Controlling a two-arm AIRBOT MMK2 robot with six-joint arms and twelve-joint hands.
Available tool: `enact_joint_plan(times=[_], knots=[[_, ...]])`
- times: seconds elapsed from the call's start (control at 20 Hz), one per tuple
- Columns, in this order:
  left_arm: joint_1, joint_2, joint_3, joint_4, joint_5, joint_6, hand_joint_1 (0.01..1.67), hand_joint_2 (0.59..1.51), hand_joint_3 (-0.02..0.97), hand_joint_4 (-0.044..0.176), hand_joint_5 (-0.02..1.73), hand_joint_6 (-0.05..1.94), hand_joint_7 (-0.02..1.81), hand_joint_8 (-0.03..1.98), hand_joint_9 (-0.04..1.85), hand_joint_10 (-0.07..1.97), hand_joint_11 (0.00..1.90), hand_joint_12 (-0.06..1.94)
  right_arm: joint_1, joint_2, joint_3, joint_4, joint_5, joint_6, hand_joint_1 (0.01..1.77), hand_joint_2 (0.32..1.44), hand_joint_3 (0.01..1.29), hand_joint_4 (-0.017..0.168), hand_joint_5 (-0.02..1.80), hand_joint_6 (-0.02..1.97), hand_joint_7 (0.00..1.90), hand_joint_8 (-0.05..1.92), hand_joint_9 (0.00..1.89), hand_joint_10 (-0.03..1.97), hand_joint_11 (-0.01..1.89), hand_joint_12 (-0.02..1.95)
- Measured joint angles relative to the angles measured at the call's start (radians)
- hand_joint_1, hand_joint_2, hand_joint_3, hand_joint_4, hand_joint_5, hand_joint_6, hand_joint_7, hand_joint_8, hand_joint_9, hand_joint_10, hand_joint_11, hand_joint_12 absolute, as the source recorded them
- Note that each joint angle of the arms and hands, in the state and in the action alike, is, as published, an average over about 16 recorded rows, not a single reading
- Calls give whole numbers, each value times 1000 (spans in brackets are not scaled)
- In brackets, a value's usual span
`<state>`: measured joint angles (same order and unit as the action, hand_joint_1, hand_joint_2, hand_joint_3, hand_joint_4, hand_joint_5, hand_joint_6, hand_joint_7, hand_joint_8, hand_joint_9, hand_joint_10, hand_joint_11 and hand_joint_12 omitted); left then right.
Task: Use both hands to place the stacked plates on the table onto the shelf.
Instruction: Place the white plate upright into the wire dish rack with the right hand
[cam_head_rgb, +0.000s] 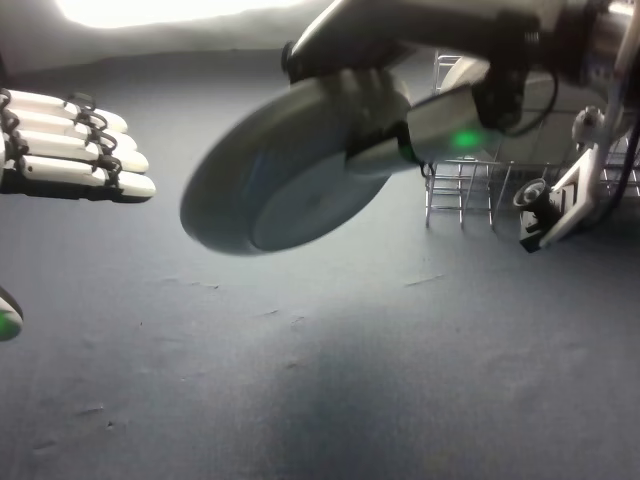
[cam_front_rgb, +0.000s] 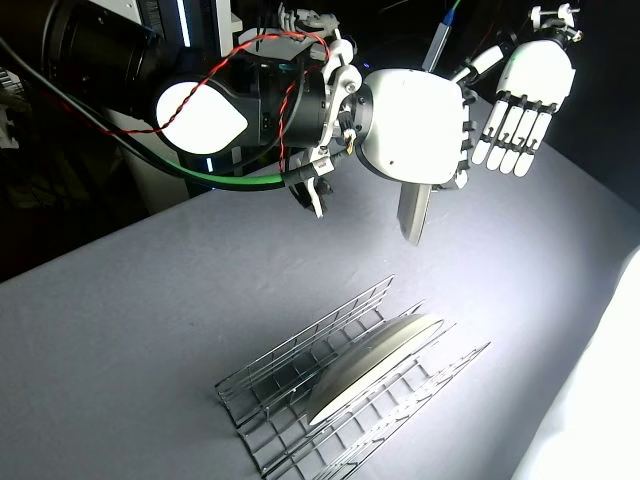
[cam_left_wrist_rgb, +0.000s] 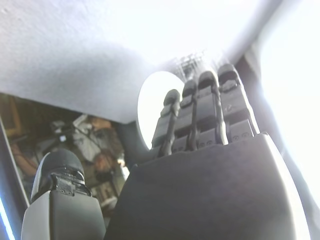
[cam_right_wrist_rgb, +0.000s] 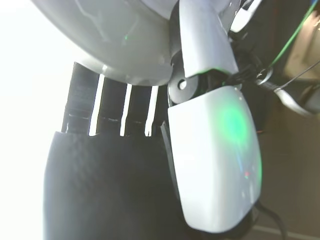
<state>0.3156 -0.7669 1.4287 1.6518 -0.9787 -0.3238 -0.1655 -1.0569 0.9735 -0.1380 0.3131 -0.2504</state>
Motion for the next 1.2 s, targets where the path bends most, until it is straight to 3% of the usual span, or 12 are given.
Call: enact_joint_plan(times=[0.35,0.6,1.2], knots=[[-21,-17,23,46,-2,-15,17,997,-2,1,21,19,17,0,21,8,19,7,67,6,15,301,-108,8,1474,1010,11,-8,842,1050,913,858,910,1105,805,1628],[-17,-28,52,67,-2,-22,16,998,-1,1,22,18,17,0,21,8,18,7,101,24,29,441,-155,13,1485,1010,11,-8,833,1045,905,884,902,1118,805,1629],[8,-44,102,74,-5,-28,15,1014,-2,2,23,18,19,0,20,9,17,7,103,137,32,503,-180,17,1495,1012,11,-8,825,1045,898,879,872,1140,786,1620]])
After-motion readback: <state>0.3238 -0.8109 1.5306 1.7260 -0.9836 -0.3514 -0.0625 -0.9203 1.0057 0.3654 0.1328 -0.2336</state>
